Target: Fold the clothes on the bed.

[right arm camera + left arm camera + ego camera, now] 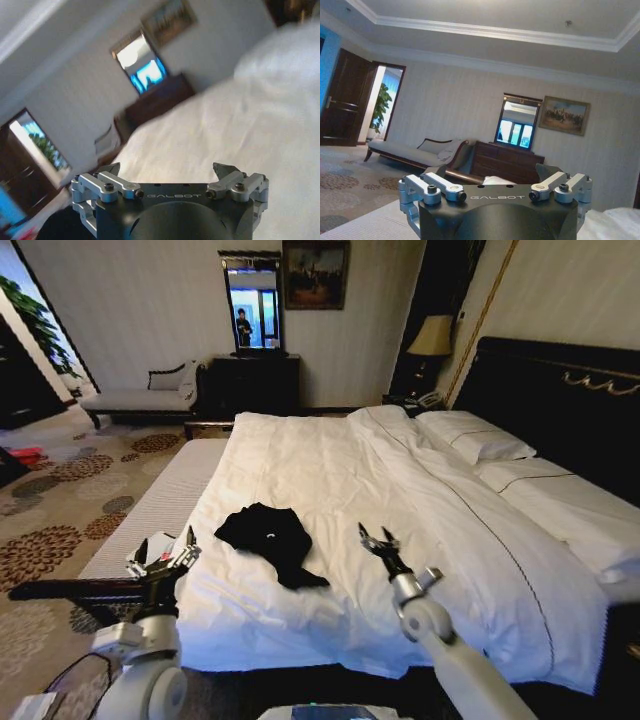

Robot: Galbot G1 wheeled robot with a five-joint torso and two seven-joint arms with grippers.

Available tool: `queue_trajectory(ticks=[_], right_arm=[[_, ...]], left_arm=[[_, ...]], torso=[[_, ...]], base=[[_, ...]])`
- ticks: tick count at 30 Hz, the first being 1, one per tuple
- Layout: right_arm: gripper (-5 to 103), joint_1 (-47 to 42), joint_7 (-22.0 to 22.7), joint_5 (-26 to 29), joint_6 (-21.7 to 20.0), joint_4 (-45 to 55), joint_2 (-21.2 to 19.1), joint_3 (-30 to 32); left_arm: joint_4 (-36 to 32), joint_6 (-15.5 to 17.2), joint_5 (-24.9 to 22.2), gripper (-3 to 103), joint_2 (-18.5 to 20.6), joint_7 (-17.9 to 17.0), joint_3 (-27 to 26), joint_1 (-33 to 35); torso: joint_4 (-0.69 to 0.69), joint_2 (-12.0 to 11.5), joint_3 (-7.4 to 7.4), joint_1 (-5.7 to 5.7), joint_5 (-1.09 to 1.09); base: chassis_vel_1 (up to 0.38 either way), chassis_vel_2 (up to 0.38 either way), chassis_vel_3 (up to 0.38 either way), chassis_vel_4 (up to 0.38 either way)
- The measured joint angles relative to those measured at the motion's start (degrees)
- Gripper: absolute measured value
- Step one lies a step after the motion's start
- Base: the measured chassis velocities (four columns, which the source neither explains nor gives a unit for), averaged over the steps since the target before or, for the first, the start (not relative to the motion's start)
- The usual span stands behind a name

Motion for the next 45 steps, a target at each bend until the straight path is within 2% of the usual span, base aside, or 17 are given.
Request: queue_trajectory(ticks=[2, 4, 7, 14, 17, 21, 32, 33, 35, 39, 42, 45], right_arm=[[100, 2.80, 2.44, 3.57, -2.84, -1.21, 0.57, -2.76], [100, 3.49, 3.36, 4.74, -3.67, -1.46, 0.86, -3.49], [100, 6.99, 10.19, 12.04, -8.33, -2.12, 3.76, -7.26], [100, 9.94, 14.63, 16.15, -11.27, -4.16, 7.60, -10.44], [100, 11.30, 18.34, 20.00, -12.96, -5.04, 9.73, -10.92], [100, 12.45, 19.36, 21.33, -13.36, -6.29, 11.10, -11.00], [102, 15.78, 18.34, 20.92, -13.47, -11.08, 13.05, -11.81], [98, 15.93, 18.29, 20.89, -13.47, -11.35, 13.19, -11.85], [98, 16.15, 18.24, 20.84, -13.47, -11.73, 13.39, -11.95], [78, 16.49, 18.04, 20.38, -13.47, -12.49, 13.91, -12.52], [72, 16.55, 17.87, 20.21, -13.47, -12.68, 14.10, -12.67], [55, 16.71, 17.54, 19.81, -13.43, -12.90, 14.26, -12.85]], left_arm=[[-0.68, 0.33, -0.01, 100, -0.31, -0.05, 0.07, 0.31], [-0.74, 0.38, 0.02, 100, -0.39, -0.07, 0.08, 0.37], [-0.90, 0.63, 0.42, 100, -0.71, -0.08, -0.04, 0.36], [-0.51, 0.73, 1.24, 100, -0.89, -0.21, -0.31, -0.22], [0.01, 0.74, 1.40, 100, -0.92, -0.43, -0.39, -0.58], [0.57, 0.75, 1.60, 100, -0.91, -0.60, -0.46, -0.87], [1.27, 0.68, 2.13, 100, -1.04, -0.82, -0.32, -1.03], [1.22, 0.67, 2.11, 100, -1.00, -0.88, -0.39, -0.99], [1.12, 0.66, 2.04, 100, -0.89, -0.92, -0.55, -0.92], [0.93, 0.62, 1.71, 100, -0.69, -1.29, -0.88, -0.83], [0.92, 0.60, 1.65, 100, -0.69, -1.37, -0.88, -0.83], [0.93, 0.56, 1.66, 100, -0.72, -1.43, -0.88, -0.85]], torso=[[0.00, 0.00, 0.00, 0.00, 0.00], [-0.01, 0.00, 0.00, 0.00, 0.00], [-0.02, 0.00, 0.00, 0.00, 0.00], [-0.01, 0.00, 0.00, 0.00, -0.01], [-0.02, 0.00, 0.00, 0.00, -0.01], [-0.02, 0.00, 0.00, 0.00, -0.01], [-0.01, 0.00, 0.00, 0.00, 0.00], [-0.02, 0.00, 0.00, 0.00, 0.00], [-0.01, 0.00, -0.01, 0.00, 0.00], [-0.01, 0.00, 0.00, 0.00, 0.00], [-0.01, 0.00, 0.00, 0.00, 0.00], [-0.01, 0.00, -0.01, 0.00, 0.00]], base=[[0.000, 0.000, 0.000, 0.000], [0.000, 0.000, 0.000, 0.000], [0.000, 0.000, 0.000, 0.000], [0.000, 0.000, 0.000, 0.000], [0.000, 0.000, 0.000, 0.000], [0.000, 0.000, 0.000, 0.000], [0.000, 0.000, 0.000, 0.000], [0.000, 0.000, 0.000, 0.000], [0.000, 0.000, 0.000, 0.000], [0.000, 0.000, 0.000, 0.000], [0.000, 0.000, 0.000, 0.000], [0.000, 0.000, 0.000, 0.000]])
